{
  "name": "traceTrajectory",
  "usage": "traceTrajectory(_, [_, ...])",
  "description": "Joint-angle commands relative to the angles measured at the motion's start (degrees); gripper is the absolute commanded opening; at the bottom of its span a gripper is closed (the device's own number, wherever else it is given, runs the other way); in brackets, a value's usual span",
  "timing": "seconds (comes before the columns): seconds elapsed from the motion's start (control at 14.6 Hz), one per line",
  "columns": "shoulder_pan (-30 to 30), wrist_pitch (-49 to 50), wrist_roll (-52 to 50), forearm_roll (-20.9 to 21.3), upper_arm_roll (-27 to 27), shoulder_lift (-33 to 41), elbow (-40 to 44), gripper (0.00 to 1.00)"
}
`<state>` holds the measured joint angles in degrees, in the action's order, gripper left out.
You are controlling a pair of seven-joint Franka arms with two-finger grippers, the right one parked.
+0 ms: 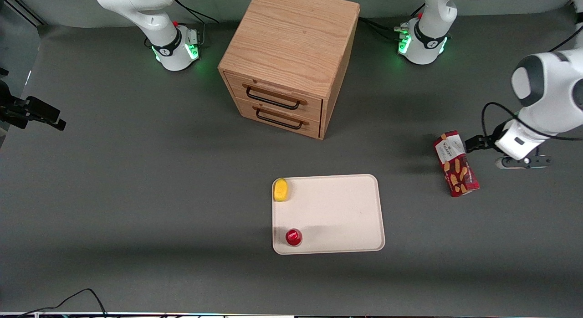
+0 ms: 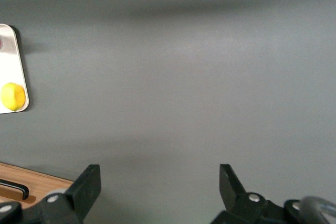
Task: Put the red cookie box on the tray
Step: 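Close the left gripper on the shortbread box and lift it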
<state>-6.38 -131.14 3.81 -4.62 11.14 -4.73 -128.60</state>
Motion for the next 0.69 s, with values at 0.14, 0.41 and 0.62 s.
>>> traceTrajectory(0.14, [-0.39, -13.94, 0.49, -4.60, 0.11, -8.61, -2.44, 1.00])
traceTrajectory(0.41, [-0.74, -19.85, 1.11, -6.45, -0.15, -10.91, -4.29, 0.24])
traceTrajectory(0.62, [-0.83, -19.42, 1.11, -6.71, -0.33, -10.74, -4.29, 0.00])
